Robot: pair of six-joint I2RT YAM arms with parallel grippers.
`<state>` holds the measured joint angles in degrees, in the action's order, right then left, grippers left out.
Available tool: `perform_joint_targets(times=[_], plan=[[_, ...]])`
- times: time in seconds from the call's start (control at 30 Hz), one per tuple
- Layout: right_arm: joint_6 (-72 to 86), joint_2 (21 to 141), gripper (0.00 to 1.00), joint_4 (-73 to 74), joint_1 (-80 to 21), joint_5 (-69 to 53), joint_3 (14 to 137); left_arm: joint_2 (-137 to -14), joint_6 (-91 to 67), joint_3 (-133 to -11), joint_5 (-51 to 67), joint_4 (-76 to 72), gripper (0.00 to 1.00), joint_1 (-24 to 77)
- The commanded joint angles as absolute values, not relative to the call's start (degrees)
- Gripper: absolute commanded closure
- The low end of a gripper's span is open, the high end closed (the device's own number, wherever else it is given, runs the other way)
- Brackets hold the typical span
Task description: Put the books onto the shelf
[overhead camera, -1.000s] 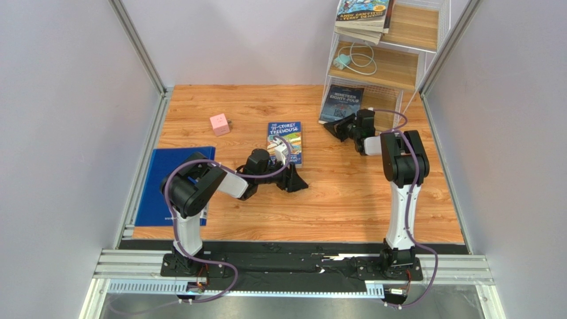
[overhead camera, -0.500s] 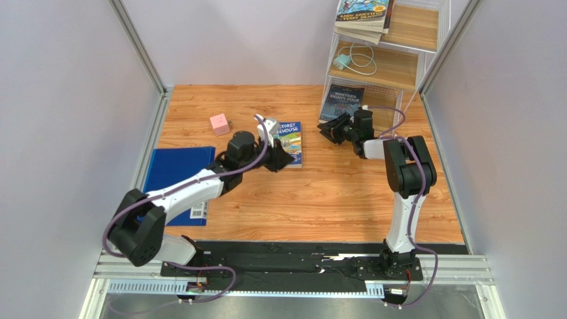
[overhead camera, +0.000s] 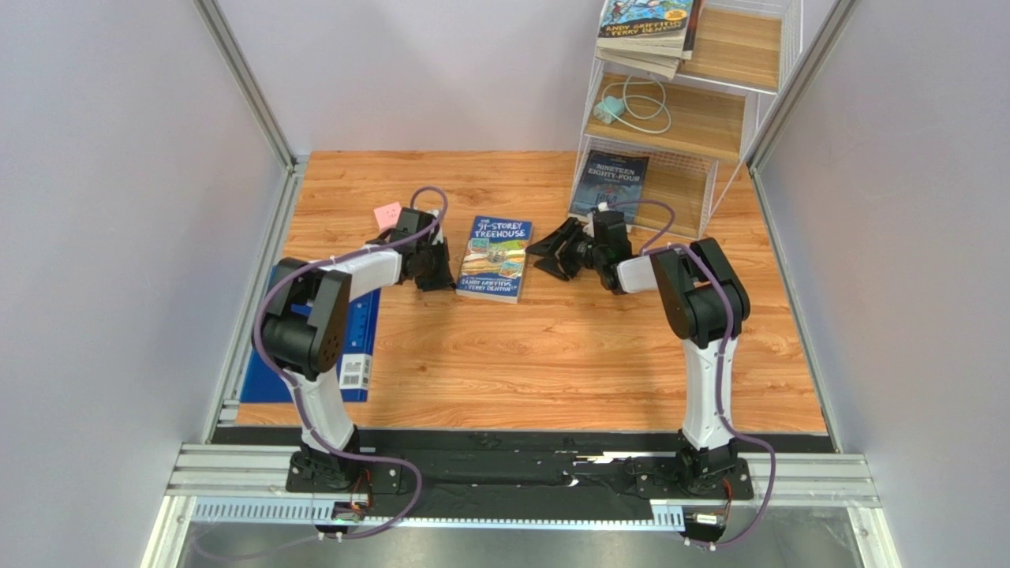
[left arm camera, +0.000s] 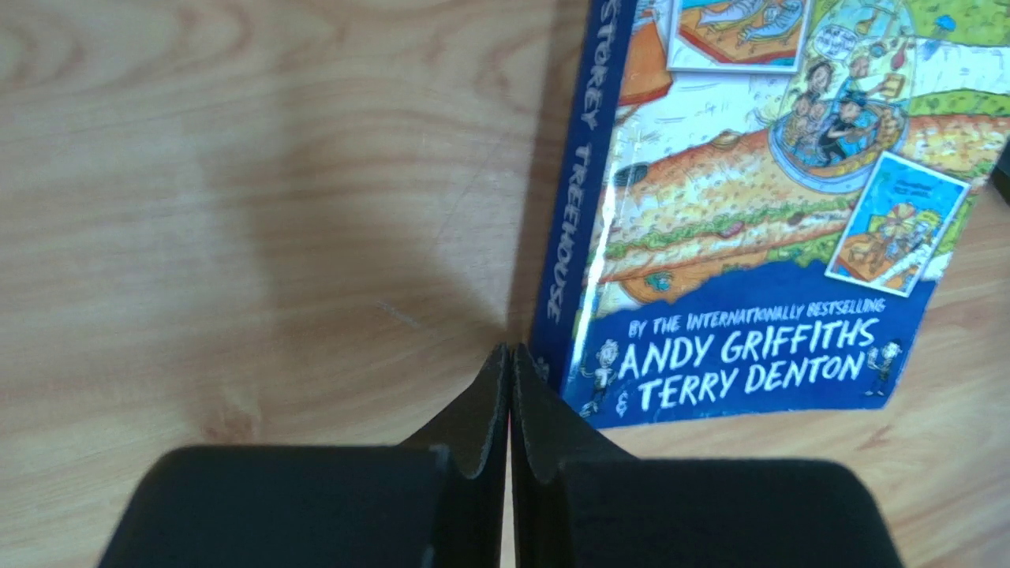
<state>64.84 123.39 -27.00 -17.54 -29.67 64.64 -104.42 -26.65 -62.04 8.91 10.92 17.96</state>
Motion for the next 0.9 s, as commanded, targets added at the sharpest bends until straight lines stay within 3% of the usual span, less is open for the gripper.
perform_joint_targets(times=[0.0,0.17,0.67,0.87], plan=[[61.9,125.2,0.46,-25.0,-17.3,-28.7,65.0,-108.3,-28.0,-67.2,11.2,15.6,1.0,18.3],[62.4,126.2,0.47,-26.2,-17.5,-30.1,65.9,-113.7,-27.8,-70.0,15.6,15.3,1.0,18.3],[61.5,122.9,0.52,-28.9,-22.8,-34.4,69.6,-113.4,-26.4,-71.1,19.8,14.3,1.0,18.5],[59.5,123.0,0.6,-27.6,-24.3,-38.7,72.6,-113.7,-26.5,-72.7,19.2,14.9,1.0,18.5]])
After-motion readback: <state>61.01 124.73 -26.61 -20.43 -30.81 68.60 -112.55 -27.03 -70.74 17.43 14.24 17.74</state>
